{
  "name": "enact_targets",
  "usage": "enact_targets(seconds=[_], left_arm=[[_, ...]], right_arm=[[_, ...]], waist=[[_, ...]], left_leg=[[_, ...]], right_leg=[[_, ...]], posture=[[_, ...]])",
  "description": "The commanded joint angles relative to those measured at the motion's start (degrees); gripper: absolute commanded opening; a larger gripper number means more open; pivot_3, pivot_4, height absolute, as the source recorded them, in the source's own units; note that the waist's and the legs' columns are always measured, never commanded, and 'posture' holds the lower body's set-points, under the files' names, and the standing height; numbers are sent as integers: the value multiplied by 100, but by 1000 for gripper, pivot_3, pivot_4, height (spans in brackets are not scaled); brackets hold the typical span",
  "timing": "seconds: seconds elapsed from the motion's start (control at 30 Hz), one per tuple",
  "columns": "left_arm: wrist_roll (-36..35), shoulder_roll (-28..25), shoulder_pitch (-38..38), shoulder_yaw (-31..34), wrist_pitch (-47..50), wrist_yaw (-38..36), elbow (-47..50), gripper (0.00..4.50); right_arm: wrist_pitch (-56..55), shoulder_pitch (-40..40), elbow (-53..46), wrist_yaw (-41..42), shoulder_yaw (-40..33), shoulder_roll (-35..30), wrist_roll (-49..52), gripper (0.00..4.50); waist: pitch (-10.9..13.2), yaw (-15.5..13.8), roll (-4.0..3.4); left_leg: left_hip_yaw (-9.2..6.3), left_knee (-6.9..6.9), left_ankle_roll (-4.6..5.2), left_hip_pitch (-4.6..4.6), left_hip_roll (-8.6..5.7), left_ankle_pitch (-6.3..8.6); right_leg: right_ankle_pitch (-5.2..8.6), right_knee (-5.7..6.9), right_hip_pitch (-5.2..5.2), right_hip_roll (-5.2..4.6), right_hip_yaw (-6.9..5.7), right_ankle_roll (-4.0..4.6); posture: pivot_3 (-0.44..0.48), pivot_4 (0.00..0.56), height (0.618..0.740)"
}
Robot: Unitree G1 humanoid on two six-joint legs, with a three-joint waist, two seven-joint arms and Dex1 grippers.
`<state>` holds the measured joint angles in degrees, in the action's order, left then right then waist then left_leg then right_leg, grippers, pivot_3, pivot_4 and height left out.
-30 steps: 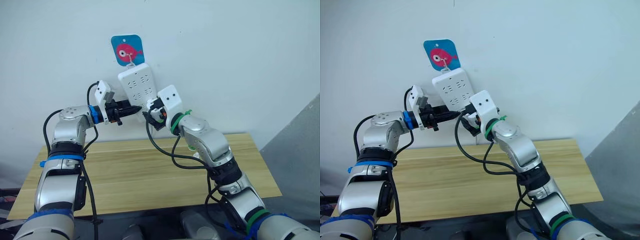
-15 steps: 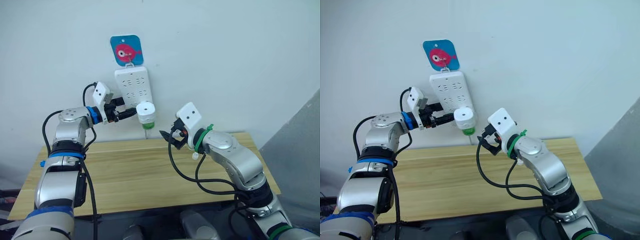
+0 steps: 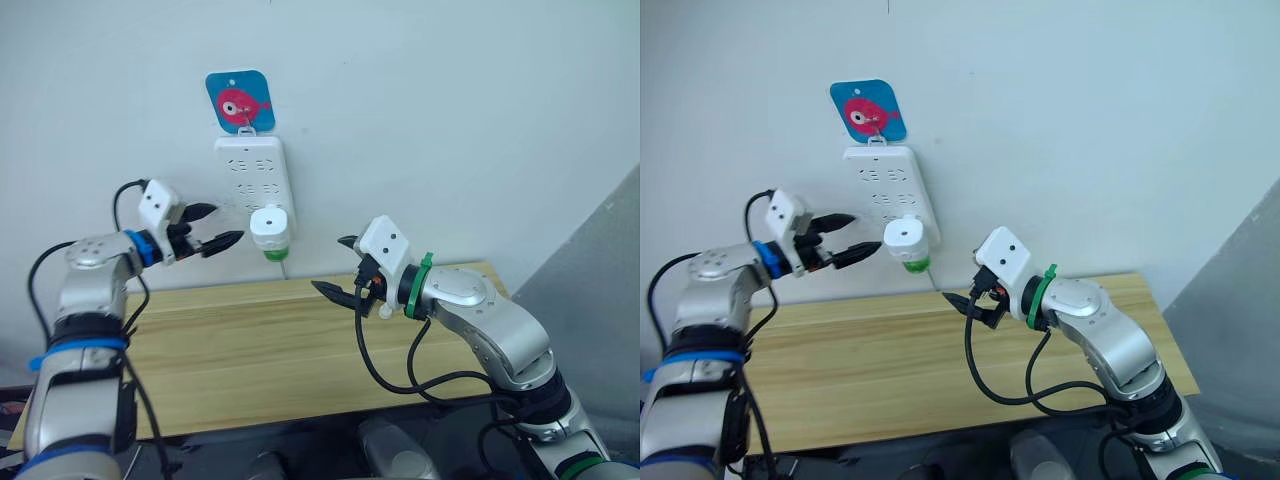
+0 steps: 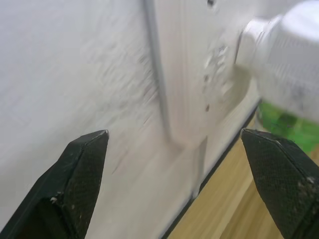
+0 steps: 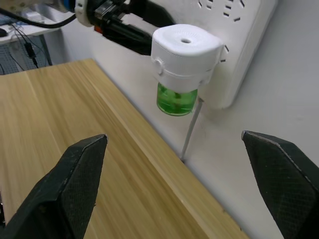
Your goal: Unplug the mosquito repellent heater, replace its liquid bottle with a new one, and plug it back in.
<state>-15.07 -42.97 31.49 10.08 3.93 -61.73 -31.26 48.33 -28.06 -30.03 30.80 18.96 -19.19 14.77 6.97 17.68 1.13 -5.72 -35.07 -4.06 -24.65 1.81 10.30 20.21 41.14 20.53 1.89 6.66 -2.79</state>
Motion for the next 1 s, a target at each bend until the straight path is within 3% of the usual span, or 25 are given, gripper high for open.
enact_targets(seconds=[0.03, 0.17, 0.37, 0.6, 1.0], left_arm=[[-220, -184, -622, 293, 171, 85, 1098, 4443], [-565, -229, -1947, 689, 449, 171, 2743, 4443], [-1469, 265, -3552, 1027, 1348, 840, 5250, 4467], [-1679, 734, -4280, 811, 1746, 1589, 6586, 4467], [-1626, 847, -4405, 477, 1696, 1803, 6822, 4467]], right_arm=[[-264, -79, -45, 51, 15, 111, 54, 4500], [-457, -193, 217, -41, 126, 350, -63, 4500], [-903, -287, 857, -289, 308, 754, -363, 2527], [-1279, -384, 1416, -527, 324, 1109, -665, 55], [-1460, -548, 1871, -727, 177, 1373, -949, 55]], waist=[[0, -77, 0], [1, -202, 0], [7, -488, -2], [6, -697, 1], [8, -710, -1]], left_leg=[[-7, 2, 0, -2, 1, 0], [-13, 4, -2, -8, 3, 0], [4, 3, -9, -2, -12, -5], [11, 3, -10, 10, -19, -5], [15, 4, -10, 13, -21, -4]], right_leg=[[-8, -2, -1, -6, -6, 20], [-9, -14, -3, -26, -4, 25], [5, -19, -14, -59, -6, 2], [6, -27, -28, -58, -7, 0], [6, -26, -27, -36, -5, 0]], posture=[[-202, 66, 733], [-170, 74, 733], [-119, 83, 733], [-101, 81, 733], [-97, 78, 733]])
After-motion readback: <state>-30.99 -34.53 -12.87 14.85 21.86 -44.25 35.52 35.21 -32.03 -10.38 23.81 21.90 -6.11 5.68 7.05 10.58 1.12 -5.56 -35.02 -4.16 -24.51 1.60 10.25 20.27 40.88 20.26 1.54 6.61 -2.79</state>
